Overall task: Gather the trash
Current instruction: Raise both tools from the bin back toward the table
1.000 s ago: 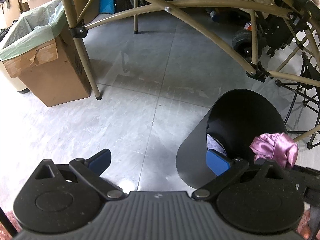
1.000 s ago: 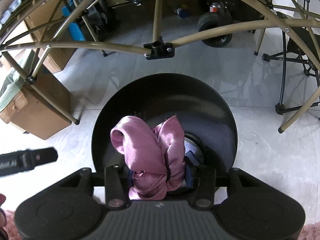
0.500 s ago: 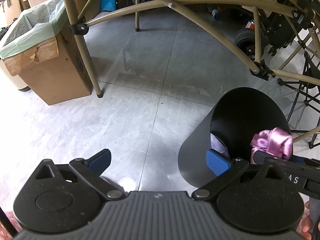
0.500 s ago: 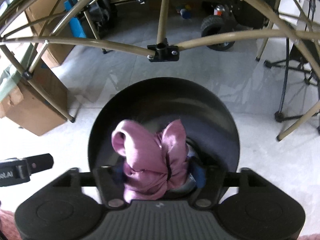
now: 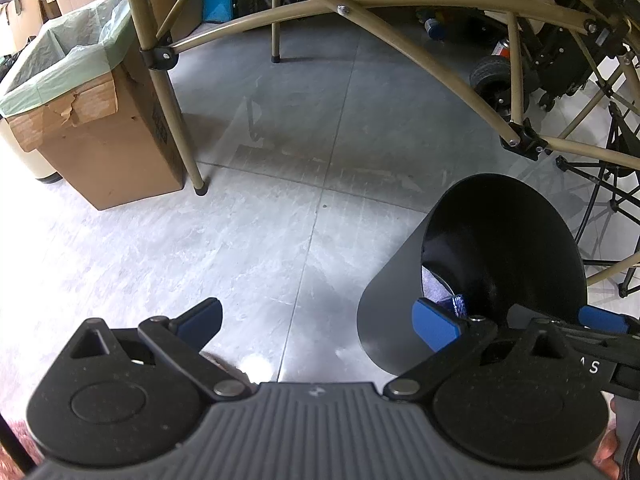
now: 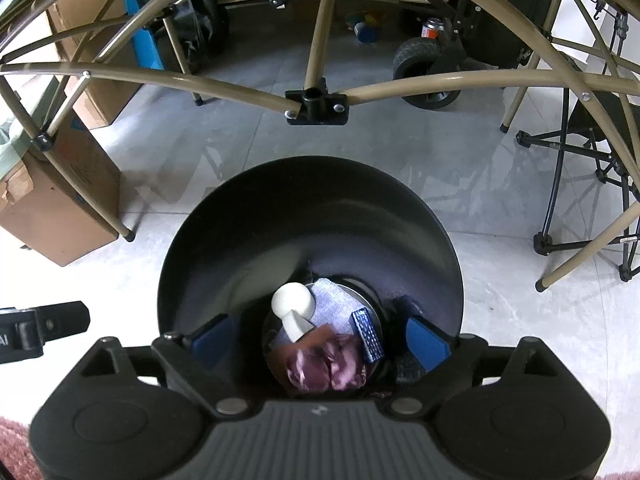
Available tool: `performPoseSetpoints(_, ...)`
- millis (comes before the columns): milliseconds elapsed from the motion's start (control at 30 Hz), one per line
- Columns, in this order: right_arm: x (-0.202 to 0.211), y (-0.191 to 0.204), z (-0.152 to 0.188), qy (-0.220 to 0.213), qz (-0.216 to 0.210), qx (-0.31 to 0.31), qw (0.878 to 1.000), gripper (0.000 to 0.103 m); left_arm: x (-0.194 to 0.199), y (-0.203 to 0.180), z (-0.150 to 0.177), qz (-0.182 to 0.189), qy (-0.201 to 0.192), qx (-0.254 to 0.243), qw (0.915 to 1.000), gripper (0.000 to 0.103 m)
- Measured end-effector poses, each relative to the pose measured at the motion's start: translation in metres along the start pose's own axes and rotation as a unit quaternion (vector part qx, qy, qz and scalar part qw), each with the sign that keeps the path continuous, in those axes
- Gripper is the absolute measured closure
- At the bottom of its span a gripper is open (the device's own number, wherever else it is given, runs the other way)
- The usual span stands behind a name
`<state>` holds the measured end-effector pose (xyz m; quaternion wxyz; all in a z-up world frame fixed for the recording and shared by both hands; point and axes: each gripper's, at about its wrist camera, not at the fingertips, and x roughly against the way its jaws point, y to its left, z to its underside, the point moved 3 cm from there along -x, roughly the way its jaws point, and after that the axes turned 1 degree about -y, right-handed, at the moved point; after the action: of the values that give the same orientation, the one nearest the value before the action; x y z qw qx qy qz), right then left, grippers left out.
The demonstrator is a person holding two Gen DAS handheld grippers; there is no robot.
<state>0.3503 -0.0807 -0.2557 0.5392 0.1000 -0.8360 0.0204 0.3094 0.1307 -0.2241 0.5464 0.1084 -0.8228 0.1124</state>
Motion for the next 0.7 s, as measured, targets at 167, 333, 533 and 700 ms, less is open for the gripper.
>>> performPoseSetpoints(167,0.002,0.000,0.001,-0.004,-0.001,-0.001,1.000,0.009,0.005,-0.002,-0.001,0.001,-0.010,-0.004,0.9999,0.000)
performPoseSetpoints(333,0.014,-0.006,0.000,-0.021,0.000,-0.007,1.000,0.009,0.022,-0.011,-0.004,0.003,-0.049,-0.023,0.9985,0.000)
performPoseSetpoints(533,0.039,-0.012,0.001,-0.052,0.000,-0.014,0.999,0.009,0.044,-0.023,-0.007,0.014,-0.084,-0.034,0.9958,0.000)
performPoseSetpoints(700,0.068,-0.019,0.000,-0.086,-0.008,-0.016,0.996,0.009,0.072,-0.030,-0.012,0.023,-0.120,-0.035,0.9919,0.000)
